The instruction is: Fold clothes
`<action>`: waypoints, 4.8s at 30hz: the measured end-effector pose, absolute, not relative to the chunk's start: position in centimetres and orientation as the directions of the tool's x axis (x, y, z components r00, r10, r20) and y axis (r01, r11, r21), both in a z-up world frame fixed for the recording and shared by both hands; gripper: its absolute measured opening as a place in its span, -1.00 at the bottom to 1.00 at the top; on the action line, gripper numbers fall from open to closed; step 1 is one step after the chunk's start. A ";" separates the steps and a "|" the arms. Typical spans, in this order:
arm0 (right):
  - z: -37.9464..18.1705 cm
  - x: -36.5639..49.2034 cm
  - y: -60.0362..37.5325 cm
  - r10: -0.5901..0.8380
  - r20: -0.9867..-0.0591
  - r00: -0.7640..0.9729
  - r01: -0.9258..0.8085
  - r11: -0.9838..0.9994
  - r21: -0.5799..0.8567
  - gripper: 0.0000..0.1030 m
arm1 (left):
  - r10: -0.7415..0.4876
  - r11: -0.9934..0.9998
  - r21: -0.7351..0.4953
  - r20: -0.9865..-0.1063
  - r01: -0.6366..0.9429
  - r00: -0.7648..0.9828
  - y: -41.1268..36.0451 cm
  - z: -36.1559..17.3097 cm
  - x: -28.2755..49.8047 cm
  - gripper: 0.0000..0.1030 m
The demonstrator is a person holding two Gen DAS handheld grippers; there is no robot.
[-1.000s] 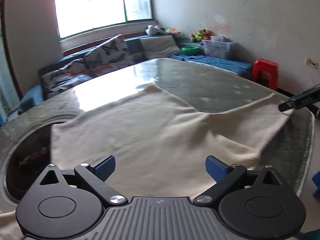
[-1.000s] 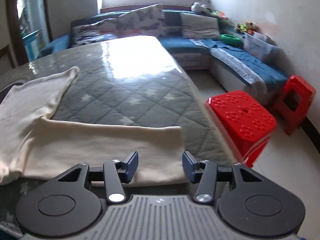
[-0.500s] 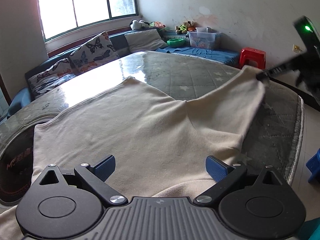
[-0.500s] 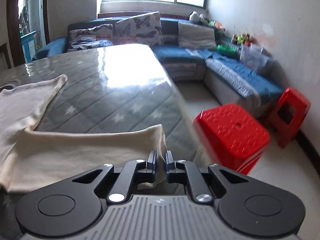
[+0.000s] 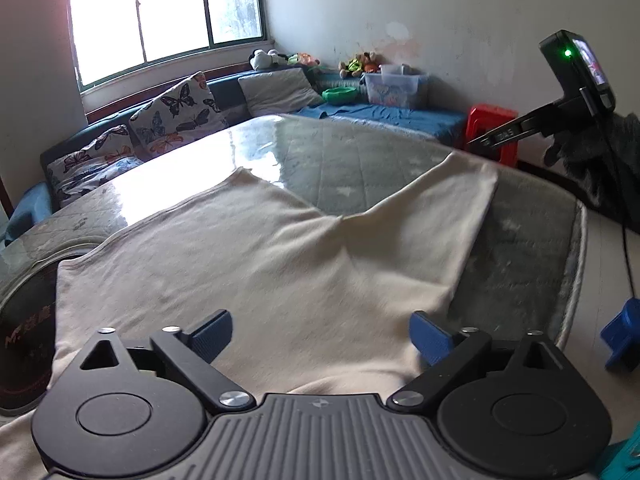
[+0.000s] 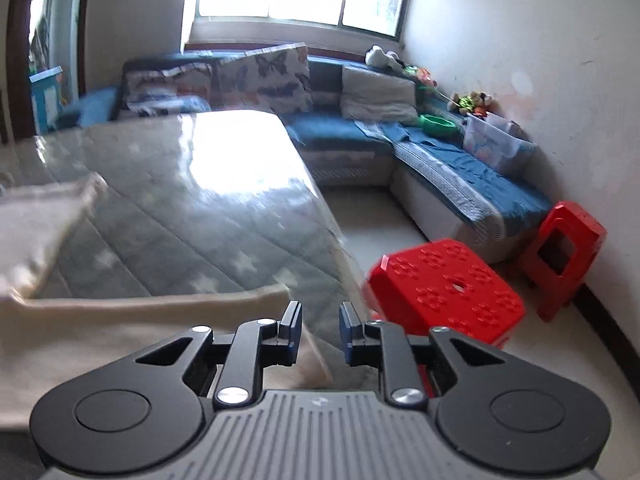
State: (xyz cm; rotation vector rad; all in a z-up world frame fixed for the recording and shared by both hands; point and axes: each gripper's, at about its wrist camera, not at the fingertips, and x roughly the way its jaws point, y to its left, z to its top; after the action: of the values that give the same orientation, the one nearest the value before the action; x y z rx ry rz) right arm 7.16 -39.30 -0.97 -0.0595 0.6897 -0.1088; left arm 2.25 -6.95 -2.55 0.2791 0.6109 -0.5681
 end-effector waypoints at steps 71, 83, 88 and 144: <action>-2.5 3.6 -14.4 0.484 -0.719 0.498 -0.729 0.683 -0.045 0.66 | 0.347 0.898 0.002 -0.617 -0.440 0.706 24.1 -2.8 1.6 -0.71; -2.6 3.7 -14.7 0.483 -0.722 0.495 -0.729 0.683 -0.043 0.73 | 0.414 0.893 0.115 -0.586 -0.434 0.696 23.7 -3.1 2.4 -0.59; -2.5 3.7 -14.6 0.485 -0.721 0.495 -0.733 0.678 -0.047 0.73 | 0.376 0.908 0.066 -0.560 -0.413 0.738 22.6 -0.7 2.0 -0.26; 0.3 -0.9 -19.8 0.367 -0.656 0.660 -0.602 0.781 -0.168 0.55 | -0.298 0.900 0.105 -0.558 0.423 0.774 0.5 -1.5 -0.1 -0.21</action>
State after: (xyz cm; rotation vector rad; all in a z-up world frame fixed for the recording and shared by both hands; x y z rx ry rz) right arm -0.90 -19.81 0.25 -0.3923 0.6441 0.5645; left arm -0.14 0.50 -1.47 0.2312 0.5628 -0.3943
